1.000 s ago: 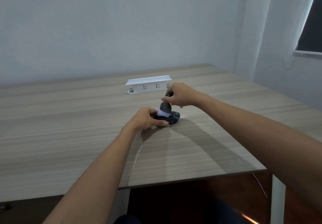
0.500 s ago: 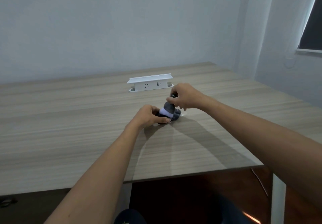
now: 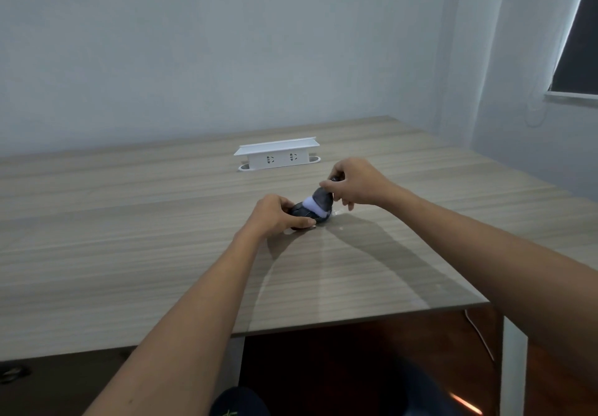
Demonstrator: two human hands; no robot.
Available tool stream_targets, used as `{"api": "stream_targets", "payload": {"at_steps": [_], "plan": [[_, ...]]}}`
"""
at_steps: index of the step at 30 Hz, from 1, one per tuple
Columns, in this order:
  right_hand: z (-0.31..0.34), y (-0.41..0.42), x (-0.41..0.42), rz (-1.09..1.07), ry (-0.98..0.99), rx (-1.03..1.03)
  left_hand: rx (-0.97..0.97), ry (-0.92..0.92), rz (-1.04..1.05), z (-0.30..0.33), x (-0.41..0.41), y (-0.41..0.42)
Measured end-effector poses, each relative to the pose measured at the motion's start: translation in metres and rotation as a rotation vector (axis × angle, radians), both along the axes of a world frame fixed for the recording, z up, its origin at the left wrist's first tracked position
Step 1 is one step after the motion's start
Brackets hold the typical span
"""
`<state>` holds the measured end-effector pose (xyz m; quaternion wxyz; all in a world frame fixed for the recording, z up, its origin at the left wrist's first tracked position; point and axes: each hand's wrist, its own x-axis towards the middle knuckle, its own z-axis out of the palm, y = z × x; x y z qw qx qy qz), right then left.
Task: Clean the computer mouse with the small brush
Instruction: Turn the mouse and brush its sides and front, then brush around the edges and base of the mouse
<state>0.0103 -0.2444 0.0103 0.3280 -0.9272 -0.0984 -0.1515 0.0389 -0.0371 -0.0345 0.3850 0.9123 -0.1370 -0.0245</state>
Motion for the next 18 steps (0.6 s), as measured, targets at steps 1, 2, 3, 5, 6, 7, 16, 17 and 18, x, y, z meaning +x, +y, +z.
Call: {"api": "stream_targets", "payload": {"at_steps": [1,2,3,5,6,7,16,17,18], "plan": [[0.0,0.001,0.0,0.004,0.007,0.008,-0.001,-0.005,0.008,0.0,-0.001,0.0],[0.0,0.001,0.0,-0.002,0.01,0.008,0.0,-0.004,0.015,0.001,-0.002,0.0],[0.0,0.0,0.0,-0.015,0.008,0.002,0.003,0.001,0.02,0.002,-0.003,0.0],[0.0,-0.005,0.0,-0.053,-0.003,-0.012,0.01,0.021,0.017,0.004,-0.004,0.0],[0.0,-0.007,0.0,-0.07,-0.007,-0.011,0.009,0.032,0.01,0.005,-0.004,0.001],[0.0,-0.009,0.0,-0.082,-0.006,-0.005,0.003,0.04,0.004,0.007,-0.003,0.001],[-0.008,-0.016,-0.002,-0.163,0.053,0.112,-0.109,0.054,-0.01,0.004,-0.001,-0.012],[-0.008,-0.016,-0.002,-0.162,0.06,0.122,-0.115,0.056,-0.002,0.005,-0.001,-0.014],[-0.009,-0.015,-0.003,-0.157,0.071,0.137,-0.122,0.059,0.004,0.005,0.0,-0.015]]}}
